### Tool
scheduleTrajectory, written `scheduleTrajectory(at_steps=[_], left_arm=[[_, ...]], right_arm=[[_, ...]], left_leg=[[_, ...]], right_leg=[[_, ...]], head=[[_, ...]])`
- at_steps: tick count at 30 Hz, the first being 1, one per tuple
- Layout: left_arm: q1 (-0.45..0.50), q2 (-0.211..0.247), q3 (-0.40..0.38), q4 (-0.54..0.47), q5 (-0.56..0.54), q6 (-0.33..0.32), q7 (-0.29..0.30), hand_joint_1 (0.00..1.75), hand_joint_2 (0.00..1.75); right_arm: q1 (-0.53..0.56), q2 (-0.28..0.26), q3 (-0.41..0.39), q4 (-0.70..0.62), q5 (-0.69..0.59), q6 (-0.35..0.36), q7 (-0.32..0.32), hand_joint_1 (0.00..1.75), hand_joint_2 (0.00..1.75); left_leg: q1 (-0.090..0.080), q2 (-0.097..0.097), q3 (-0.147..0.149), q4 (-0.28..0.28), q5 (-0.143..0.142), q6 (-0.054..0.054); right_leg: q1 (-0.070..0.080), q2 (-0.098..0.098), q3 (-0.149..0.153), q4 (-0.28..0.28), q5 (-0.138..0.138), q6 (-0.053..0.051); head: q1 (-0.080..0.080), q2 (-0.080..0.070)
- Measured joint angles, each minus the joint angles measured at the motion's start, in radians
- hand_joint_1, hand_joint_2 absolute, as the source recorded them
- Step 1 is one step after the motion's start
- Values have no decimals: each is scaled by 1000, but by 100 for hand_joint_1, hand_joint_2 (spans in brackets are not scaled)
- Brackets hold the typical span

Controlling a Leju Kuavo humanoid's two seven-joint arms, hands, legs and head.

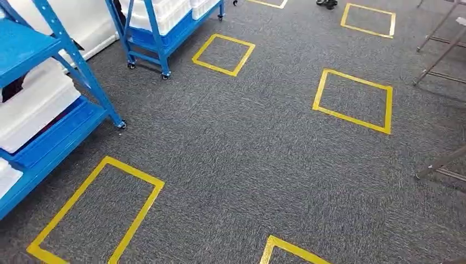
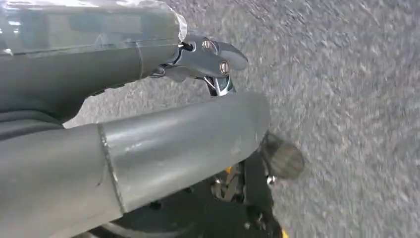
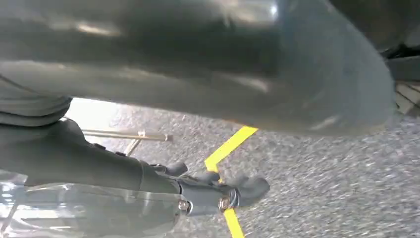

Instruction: Take the parts from the cabinet and place them on the table.

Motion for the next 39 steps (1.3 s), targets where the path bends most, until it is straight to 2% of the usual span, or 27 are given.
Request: scheduleTrajectory(at_steps=[1,2,4,5,6,10,11,12,13,15,16,17,19,20,21,23,26,28,30,31,32,33,34,35,36,37,39], left_arm=[[2,0,-1,-1,-8,-9,0,0,0],[3,0,-1,-3,-10,-15,0,0,0],[5,0,-2,-6,-10,-22,0,0,0],[5,-1,-3,-7,-11,-26,0,0,0],[5,-4,-4,-7,-19,-29,0,0,0],[9,-1,-23,-7,-51,-63,-5,0,0],[9,5,-26,-7,-63,-72,-7,0,0],[10,12,-30,-7,-68,-80,-9,0,0],[9,18,-36,-7,-77,-87,-10,0,0],[10,27,-48,-7,-86,-97,-13,0,0],[12,32,-51,-7,-97,-102,-16,0,0],[16,38,-53,-7,-104,-108,-20,0,0],[24,49,-68,-7,-127,-123,-25,0,0],[26,55,-76,-7,-138,-130,-28,0,0],[24,57,-84,-6,-157,-133,-30,0,0],[25,68,-103,-6,-175,-133,-31,0,0],[29,84,-120,-6,-188,-136,-34,0,0],[28,89,-130,-6,-203,-126,-32,0,0],[21,89,-143,-6,-207,-104,-10,0,0],[19,88,-147,-5,-209,-98,-2,0,0],[18,88,-149,-4,-211,-93,3,0,0],[17,88,-150,-3,-217,-90,6,0,0],[17,87,-150,-2,-219,-88,8,0,0],[16,85,-151,-2,-219,-87,9,0,0],[14,82,-151,0,-219,-87,9,0,0],[11,79,-152,2,-219,-87,9,0,0],[11,79,-154,2,-222,-88,10,0,0]], right_arm=[[3,-2,-10,0,-6,-5,-6,0,0],[9,-5,-19,0,-11,-8,-10,0,0],[16,-10,-33,0,-13,-10,-15,0,0],[18,-15,-39,0,-15,-11,-17,0,0],[24,-25,-43,0,-20,-12,-17,0,0],[24,-29,-72,0,-47,-26,-30,0,0],[25,-29,-82,0,-55,-27,-34,0,0],[33,-29,-91,0,-61,-28,-35,0,0],[41,-29,-100,0,-66,-28,-39,0,0],[50,-29,-120,1,-74,-27,-40,0,0],[53,-29,-127,2,-80,-28,-42,0,0],[54,-29,-138,2,-86,-28,-42,0,0],[55,-29,-159,2,-103,-32,-44,0,0],[57,-29,-170,2,-112,-35,-45,0,0],[62,-32,-183,2,-120,-40,-46,0,0],[65,-32,-205,2,-129,-48,-49,0,0],[60,-27,-224,2,-136,-53,-51,0,0],[67,-26,-238,3,-141,-58,-51,0,0],[74,-25,-243,3,-142,-63,-51,0,0],[76,-25,-247,4,-142,-64,-51,0,0],[77,-24,-251,4,-143,-65,-51,0,0],[77,-24,-255,5,-143,-65,-51,0,0],[77,-23,-256,5,-143,-65,-51,0,0],[77,-23,-257,5,-143,-65,-51,0,0],[78,-23,-259,5,-143,-66,-51,0,0],[79,-25,-263,6,-143,-66,-50,0,0],[75,-24,-265,6,-143,-67,-50,0,0]], left_leg=[[-5,-14,2,0,-1,1],[-8,-29,5,0,-2,3],[-12,-58,13,0,-4,6],[-11,-71,17,-1,-5,7],[-9,-78,14,-1,-6,6],[-3,-124,7,-14,3,-11],[-12,-113,9,-8,-4,-11],[-18,-53,0,18,-27,-14],[-16,-21,-28,75,-62,-19],[-8,3,-100,223,-128,-31],[-1,6,-127,276,-140,-39],[5,9,-128,273,-125,-47],[17,25,-65,145,-44,-67],[24,47,-19,55,-2,-76],[20,90,3,8,-12,-83],[17,63,1,16,-10,-50],[14,38,0,12,-6,-28],[14,23,-2,10,-3,-18],[9,3,-5,10,-1,-11],[5,-8,-5,10,0,-10],[2,-21,-5,10,1,-9],[0,-34,-4,10,1,-9],[-1,-46,-2,10,1,-9],[-2,-60,-1,10,2,-9],[-1,-72,-1,10,3,-9],[-5,-80,-5,11,5,-13],[1,-101,-9,10,10,-24]], right_leg=[[3,2,-27,40,2,-6],[10,4,-32,30,31,-17],[26,20,14,-106,133,-41],[39,52,54,-213,194,-57],[44,107,69,-257,198,-72],[45,73,81,-288,202,-79],[26,54,98,-322,214,-75],[31,40,111,-338,216,-72],[30,24,116,-340,216,-76],[29,-8,120,-338,208,-72],[26,-24,122,-336,204,-68],[21,-36,124,-333,199,-63],[9,-57,126,-318,185,-49],[3,-66,126,-305,175,-40],[6,-75,123,-292,164,-29],[13,-86,123,-278,154,-17],[3,-101,130,-278,147,-5],[-4,-27,101,-204,86,-2],[-1,-2,16,-30,7,-4],[0,0,-13,26,-6,-7],[3,2,-27,44,6,-12],[6,5,-17,12,40,-20],[10,11,11,-55,85,-29],[16,32,56,-156,139,-41],[19,70,91,-236,170,-50],[21,104,99,-257,161,-52],[27,75,99,-261,166,-51]], head=[[0,0],[0,0],[0,0],[0,0],[0,0],[0,0],[0,0],[0,0],[0,0],[0,0],[0,0],[0,0],[0,0],[0,0],[0,0],[2,0],[2,0],[2,0],[2,0],[2,0],[2,0],[2,0],[2,0],[2,0],[2,0],[1,0],[2,0]])
